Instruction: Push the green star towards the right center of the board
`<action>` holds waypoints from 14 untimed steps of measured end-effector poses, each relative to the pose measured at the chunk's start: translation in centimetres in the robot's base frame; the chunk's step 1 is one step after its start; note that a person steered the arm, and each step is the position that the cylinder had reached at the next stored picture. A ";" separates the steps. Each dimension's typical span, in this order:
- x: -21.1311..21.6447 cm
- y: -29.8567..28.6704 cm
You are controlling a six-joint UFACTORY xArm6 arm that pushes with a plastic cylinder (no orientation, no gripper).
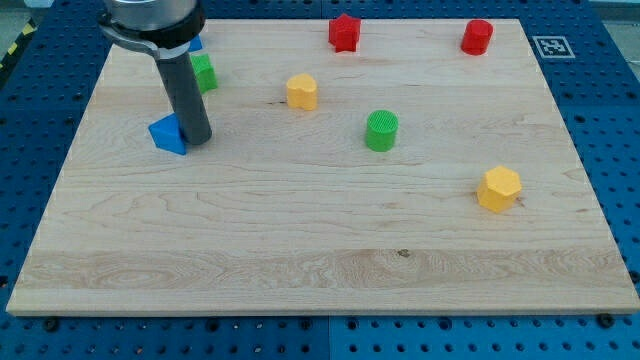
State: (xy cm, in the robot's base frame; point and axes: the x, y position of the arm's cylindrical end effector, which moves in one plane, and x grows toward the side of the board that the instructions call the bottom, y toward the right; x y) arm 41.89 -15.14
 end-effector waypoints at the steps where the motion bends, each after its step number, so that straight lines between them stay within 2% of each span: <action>1: -2.3 0.0; 2: -4.0 0.0; 4: -4.8 -0.2; 5: -4.8 -3.5; 6: -7.4 -6.2; 7: -10.8 -5.0; 9: -8.3 11.9; 11: -7.6 16.6; 13: -5.5 26.4; 14: -5.5 23.6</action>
State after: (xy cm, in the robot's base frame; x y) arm 36.38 8.41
